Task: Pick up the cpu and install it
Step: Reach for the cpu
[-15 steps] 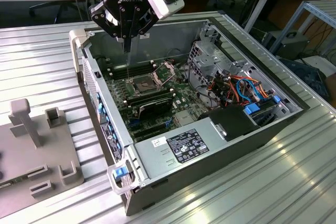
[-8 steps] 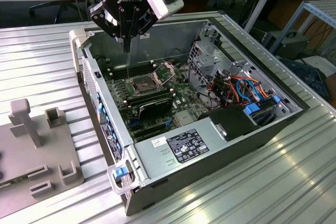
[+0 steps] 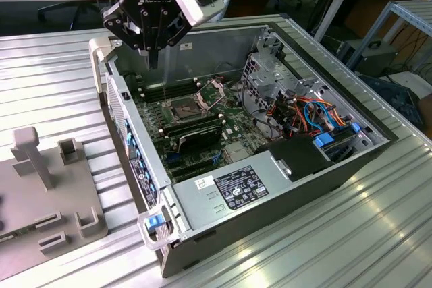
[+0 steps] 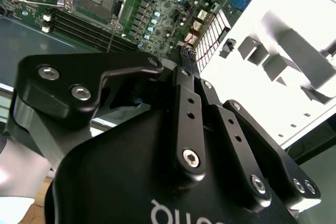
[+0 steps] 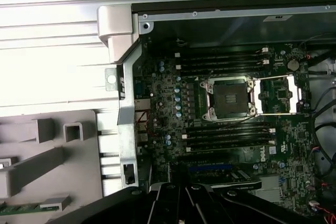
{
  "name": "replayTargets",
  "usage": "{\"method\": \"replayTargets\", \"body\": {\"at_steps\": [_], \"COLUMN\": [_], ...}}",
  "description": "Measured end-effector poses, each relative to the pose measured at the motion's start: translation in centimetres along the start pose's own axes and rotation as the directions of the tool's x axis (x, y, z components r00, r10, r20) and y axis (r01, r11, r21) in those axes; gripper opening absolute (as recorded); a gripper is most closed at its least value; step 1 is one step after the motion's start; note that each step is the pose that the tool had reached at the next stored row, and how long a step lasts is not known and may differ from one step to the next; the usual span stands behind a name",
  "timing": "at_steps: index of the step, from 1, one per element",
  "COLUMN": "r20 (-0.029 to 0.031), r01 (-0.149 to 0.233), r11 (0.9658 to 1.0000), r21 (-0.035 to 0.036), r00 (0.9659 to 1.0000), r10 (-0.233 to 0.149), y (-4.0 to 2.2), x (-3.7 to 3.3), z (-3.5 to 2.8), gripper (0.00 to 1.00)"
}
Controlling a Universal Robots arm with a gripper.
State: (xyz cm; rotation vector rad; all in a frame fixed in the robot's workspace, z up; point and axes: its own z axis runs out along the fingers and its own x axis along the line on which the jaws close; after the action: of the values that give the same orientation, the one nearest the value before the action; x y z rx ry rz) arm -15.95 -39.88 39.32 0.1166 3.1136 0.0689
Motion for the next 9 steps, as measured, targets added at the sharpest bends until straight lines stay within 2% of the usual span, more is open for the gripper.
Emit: {"method": "replayTargets", "body": {"at_steps": [2, 9], "r20": [0.0000, -0.0001], "r01": [0.000, 0.000], "r11": [1.0000, 1.0000], "r21": [0.0000, 0.0000], "r00": [1.0000, 1.0000], "r10": [0.000, 0.000], "y": [-0.01, -0.02], "x": [0.19, 0.21], "z": [0.00, -0.01], "gripper": [0.11, 0.11]}}
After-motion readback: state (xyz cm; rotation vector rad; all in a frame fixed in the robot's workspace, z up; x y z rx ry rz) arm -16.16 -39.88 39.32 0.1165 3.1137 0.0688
